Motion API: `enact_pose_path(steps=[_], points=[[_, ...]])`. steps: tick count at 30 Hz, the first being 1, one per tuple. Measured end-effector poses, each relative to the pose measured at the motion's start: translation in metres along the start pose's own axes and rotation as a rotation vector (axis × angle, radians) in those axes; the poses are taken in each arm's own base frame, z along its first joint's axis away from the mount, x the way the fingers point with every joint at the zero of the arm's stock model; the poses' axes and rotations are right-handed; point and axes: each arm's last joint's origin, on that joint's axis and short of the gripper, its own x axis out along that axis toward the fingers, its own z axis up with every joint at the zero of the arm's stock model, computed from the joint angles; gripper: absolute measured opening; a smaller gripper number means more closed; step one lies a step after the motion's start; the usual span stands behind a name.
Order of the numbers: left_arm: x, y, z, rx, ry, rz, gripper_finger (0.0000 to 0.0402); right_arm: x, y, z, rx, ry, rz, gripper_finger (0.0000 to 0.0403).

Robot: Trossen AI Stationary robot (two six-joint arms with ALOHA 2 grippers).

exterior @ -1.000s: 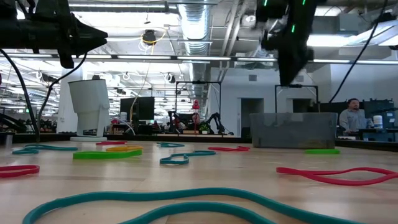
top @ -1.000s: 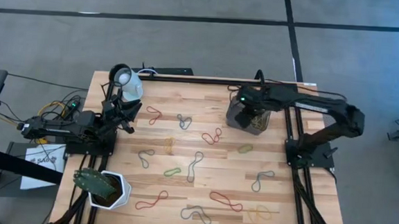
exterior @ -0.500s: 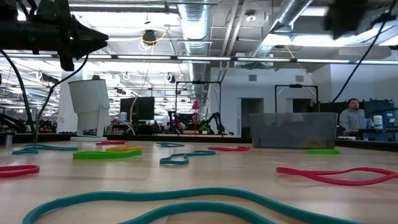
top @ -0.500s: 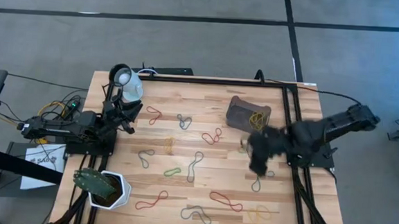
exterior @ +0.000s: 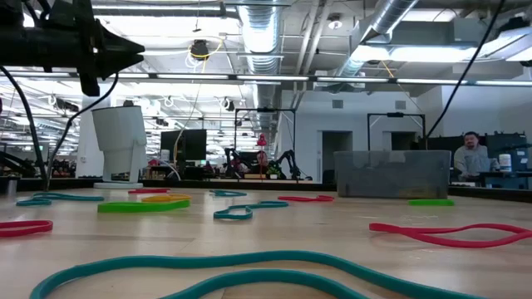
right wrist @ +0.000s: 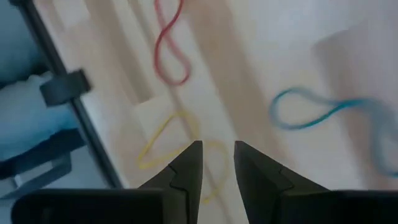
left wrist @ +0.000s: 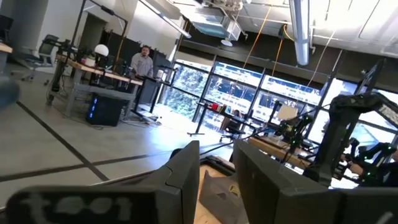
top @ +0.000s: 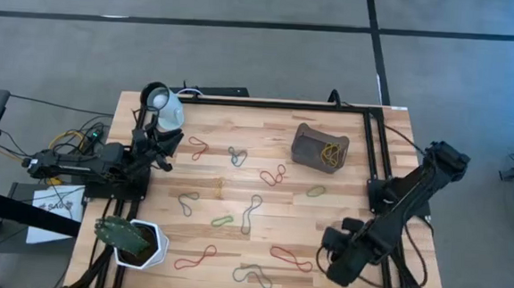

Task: Pick and place rubber bands into bin
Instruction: Put the yellow rubber band into the black container

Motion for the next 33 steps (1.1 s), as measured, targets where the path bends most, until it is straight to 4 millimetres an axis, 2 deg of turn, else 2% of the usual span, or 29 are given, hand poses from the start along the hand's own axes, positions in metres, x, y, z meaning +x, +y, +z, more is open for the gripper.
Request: enact_pose_path(steps=[6,13,18,27,33], points=[[0.000,0.000,0.001,-0.029,-0.005,-0.001,0.0088,0.017,0.014,0.002,0.043,0.043,0.070,0.0087],[0.000,0.002,-0.009,0.026,0.081,0.013,0.0088,0.023,0.009,0.004,0.213,0.180,0.036,0.0087],[-0.001,0.003,-0.013,0.039,0.123,0.025,0.0088,0.029,0.011,0.002,0.273,0.194,0.024,0.0087],[-0.001,0.003,-0.012,0.019,0.114,0.027,0.0088,0.038,0.024,0.004,0.625,0.223,0.080,0.0087],[-0.003,0.006,-0.025,-0.028,0.238,0.019,0.0088,0.062,0.030,-0.004,0.699,0.324,0.021,0.0087]])
